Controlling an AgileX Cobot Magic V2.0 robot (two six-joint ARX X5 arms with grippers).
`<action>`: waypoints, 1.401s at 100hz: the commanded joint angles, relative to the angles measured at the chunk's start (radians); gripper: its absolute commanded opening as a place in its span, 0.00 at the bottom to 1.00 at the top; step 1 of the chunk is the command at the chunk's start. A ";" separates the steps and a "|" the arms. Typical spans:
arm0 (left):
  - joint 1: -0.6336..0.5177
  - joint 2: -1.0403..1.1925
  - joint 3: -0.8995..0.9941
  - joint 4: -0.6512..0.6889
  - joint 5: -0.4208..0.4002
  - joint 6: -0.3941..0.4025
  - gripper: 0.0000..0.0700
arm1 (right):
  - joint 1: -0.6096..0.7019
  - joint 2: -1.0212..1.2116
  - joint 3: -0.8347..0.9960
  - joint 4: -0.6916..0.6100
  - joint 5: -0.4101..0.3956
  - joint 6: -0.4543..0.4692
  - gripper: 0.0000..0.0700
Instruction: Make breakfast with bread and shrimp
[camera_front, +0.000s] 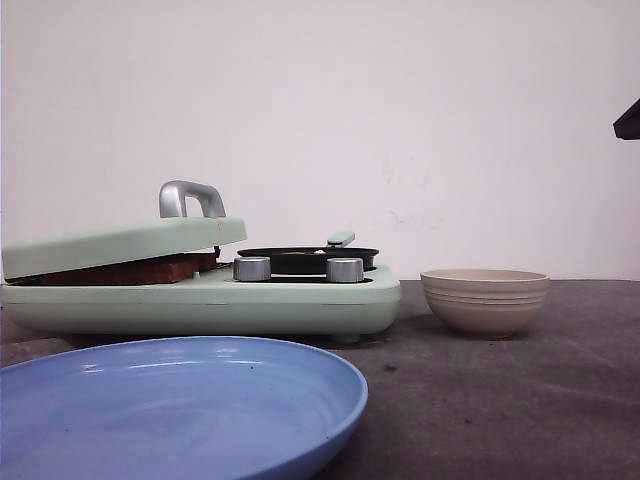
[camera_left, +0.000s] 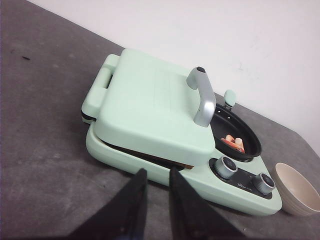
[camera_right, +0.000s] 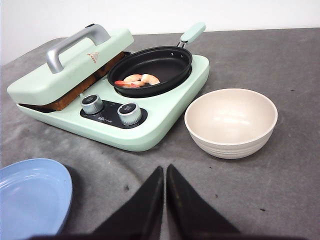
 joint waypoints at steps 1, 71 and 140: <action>0.011 -0.004 0.005 -0.047 -0.029 0.109 0.00 | 0.004 0.002 0.013 0.013 0.000 0.010 0.01; 0.232 -0.004 -0.303 0.286 0.058 0.584 0.00 | 0.004 0.002 0.013 0.013 0.000 0.010 0.01; 0.210 -0.003 -0.301 0.288 0.057 0.561 0.00 | 0.004 0.002 0.013 0.013 0.000 0.010 0.01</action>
